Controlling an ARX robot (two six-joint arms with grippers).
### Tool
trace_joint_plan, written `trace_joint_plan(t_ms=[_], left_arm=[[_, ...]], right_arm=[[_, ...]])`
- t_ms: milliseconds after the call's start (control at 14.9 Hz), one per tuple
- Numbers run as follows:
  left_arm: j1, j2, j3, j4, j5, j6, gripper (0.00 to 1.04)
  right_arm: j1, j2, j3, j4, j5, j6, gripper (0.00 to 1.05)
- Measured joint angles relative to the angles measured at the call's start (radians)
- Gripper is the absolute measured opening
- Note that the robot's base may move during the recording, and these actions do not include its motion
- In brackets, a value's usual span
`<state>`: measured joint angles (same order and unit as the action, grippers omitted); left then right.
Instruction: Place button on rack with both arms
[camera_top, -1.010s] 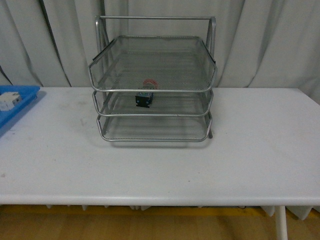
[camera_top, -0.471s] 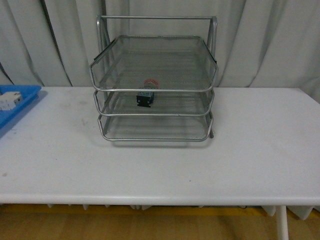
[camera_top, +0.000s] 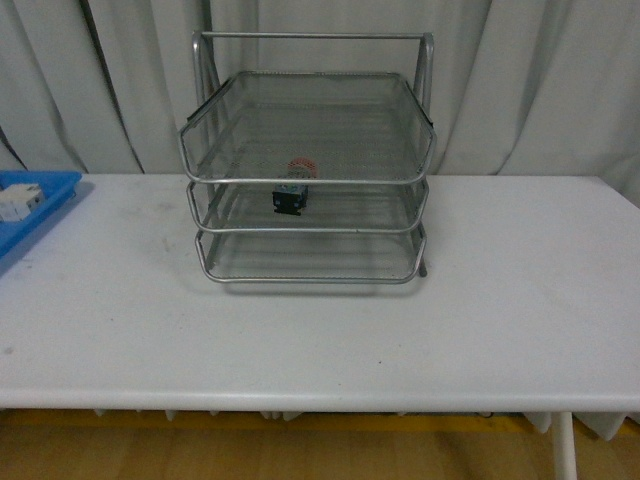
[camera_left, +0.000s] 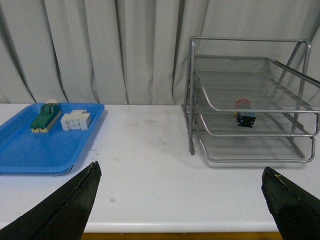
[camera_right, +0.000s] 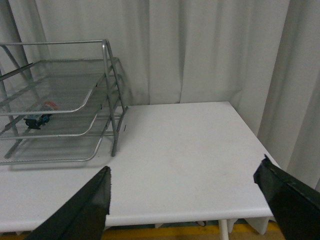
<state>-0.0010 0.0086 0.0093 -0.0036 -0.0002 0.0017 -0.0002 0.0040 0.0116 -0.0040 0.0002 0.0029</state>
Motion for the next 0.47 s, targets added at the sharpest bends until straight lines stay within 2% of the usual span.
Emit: trace_joint_plan(t_ms=[67, 135, 471], left_arm=[[0.000, 0.000, 0.000, 0.000, 0.000, 0.000, 0.98], [0.000, 0.000, 0.000, 0.000, 0.000, 0.000, 0.98], [0.000, 0.000, 0.000, 0.000, 0.000, 0.000, 0.98]], right_arm=[[0.000, 0.000, 0.000, 0.000, 0.000, 0.000, 0.94], [0.000, 0.000, 0.000, 0.000, 0.000, 0.000, 0.99], [0.000, 0.000, 0.000, 0.000, 0.000, 0.000, 0.98]])
